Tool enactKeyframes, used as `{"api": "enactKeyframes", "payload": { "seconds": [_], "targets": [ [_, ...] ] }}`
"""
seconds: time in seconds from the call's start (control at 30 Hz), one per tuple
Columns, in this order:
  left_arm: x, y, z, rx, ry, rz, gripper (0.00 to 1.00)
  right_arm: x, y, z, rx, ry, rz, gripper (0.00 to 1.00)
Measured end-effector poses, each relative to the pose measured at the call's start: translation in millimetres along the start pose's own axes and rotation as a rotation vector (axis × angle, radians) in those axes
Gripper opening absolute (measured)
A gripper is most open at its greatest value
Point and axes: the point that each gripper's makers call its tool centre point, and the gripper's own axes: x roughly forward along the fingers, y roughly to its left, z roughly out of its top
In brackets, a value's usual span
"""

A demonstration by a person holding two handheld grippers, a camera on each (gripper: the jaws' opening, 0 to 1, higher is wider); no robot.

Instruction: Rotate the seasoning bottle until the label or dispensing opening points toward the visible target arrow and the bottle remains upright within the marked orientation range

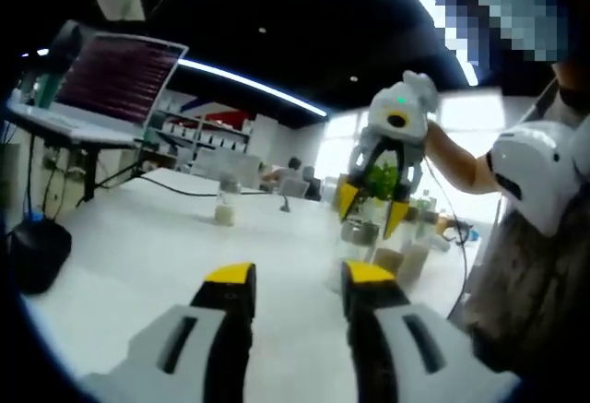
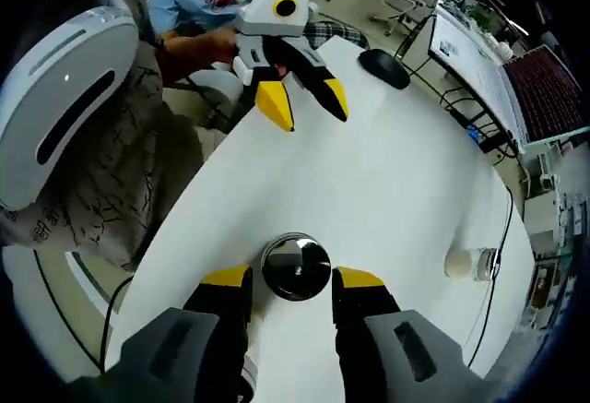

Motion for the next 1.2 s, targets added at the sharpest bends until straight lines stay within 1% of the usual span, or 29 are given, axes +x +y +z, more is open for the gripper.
{"api": "enactKeyframes", "payload": {
  "seconds": [0.07,0.13,0.17,0.23,0.27,0.33,0.4,0.47,0.53,0.6,0.67,0.73,0.77,0.8,0.9,0.97,1.03,1.1,1.2],
  "targets": [
    [7.4,-9.9,3.8,0.059,0.009,-0.045,0.40,-3.3,-1.1,3.4,0.026,-0.030,-0.003,0.34],
    [16.8,-18.0,5.0,0.100,0.026,-0.079,0.41,-9.2,-6.3,8.5,0.079,-0.085,-0.034,0.34],
    [21.9,-21.3,5.4,0.121,0.032,-0.091,0.41,-12.0,-6.7,8.5,0.101,-0.098,-0.037,0.34],
    [30.9,-26.0,6.2,0.127,0.036,-0.100,0.43,-20.1,-10.2,9.7,0.145,-0.148,-0.062,0.35],
    [36.0,-29.1,6.7,0.129,0.036,-0.111,0.43,-23.8,-11.2,8.0,0.169,-0.161,-0.072,0.35],
    [46.0,-37.6,8.3,0.122,0.028,-0.138,0.43,-30.0,-15.5,3.9,0.203,-0.186,-0.112,0.34],
    [54.9,-46.6,11.7,0.104,0.008,-0.158,0.42,-36.9,-16.4,-3.8,0.234,-0.200,-0.145,0.34],
    [62.3,-52.6,19.3,0.054,-0.036,-0.164,0.39,-43.9,-18.7,-7.8,0.273,-0.236,-0.188,0.33],
    [66.3,-58.8,23.6,0.016,-0.056,-0.189,0.39,-50.2,-20.6,-10.3,0.324,-0.278,-0.225,0.33],
    [70.2,-63.0,22.1,0.026,-0.045,-0.195,0.40,-58.9,-21.6,-14.8,0.363,-0.318,-0.261,0.33],
    [73.9,-62.0,15.0,0.080,-0.004,-0.175,0.40,-71.9,-26.1,-19.8,0.398,-0.370,-0.333,0.30],
    [77.8,-63.2,11.5,0.107,0.013,-0.162,0.39,-86.1,-31.5,-21.3,0.401,-0.426,-0.432,0.28],
    [80.3,-65.1,10.4,0.111,0.015,-0.160,0.39,-92.0,-30.7,-22.0,0.416,-0.449,-0.460,0.28],
    [82.3,-66.3,9.9,0.115,0.015,-0.158,0.39,-96.1,-29.7,-21.7,0.427,-0.471,-0.475,0.28],
    [88.4,-69.4,9.3,0.136,0.012,-0.149,0.38,-114.9,-24.3,-20.7,0.469,-0.570,-0.532,0.28],
    [93.0,-72.0,6.5,0.144,0.022,-0.144,0.38,-126.5,-18.4,-21.5,0.518,-0.661,-0.563,0.27],
    [95.4,-73.4,5.9,0.146,0.022,-0.138,0.37,-132.7,-11.9,-28.0,0.543,-0.694,-0.593,0.27],
    [96.4,-75.2,9.0,0.147,0.002,-0.134,0.37,-140.4,-6.2,-35.6,0.555,-0.722,-0.638,0.26],
    [98.2,-76.2,11.7,0.139,-0.007,-0.130,0.37,-149.4,3.7,-45.0,0.583,-0.753,-0.670,0.26]
  ]
}}
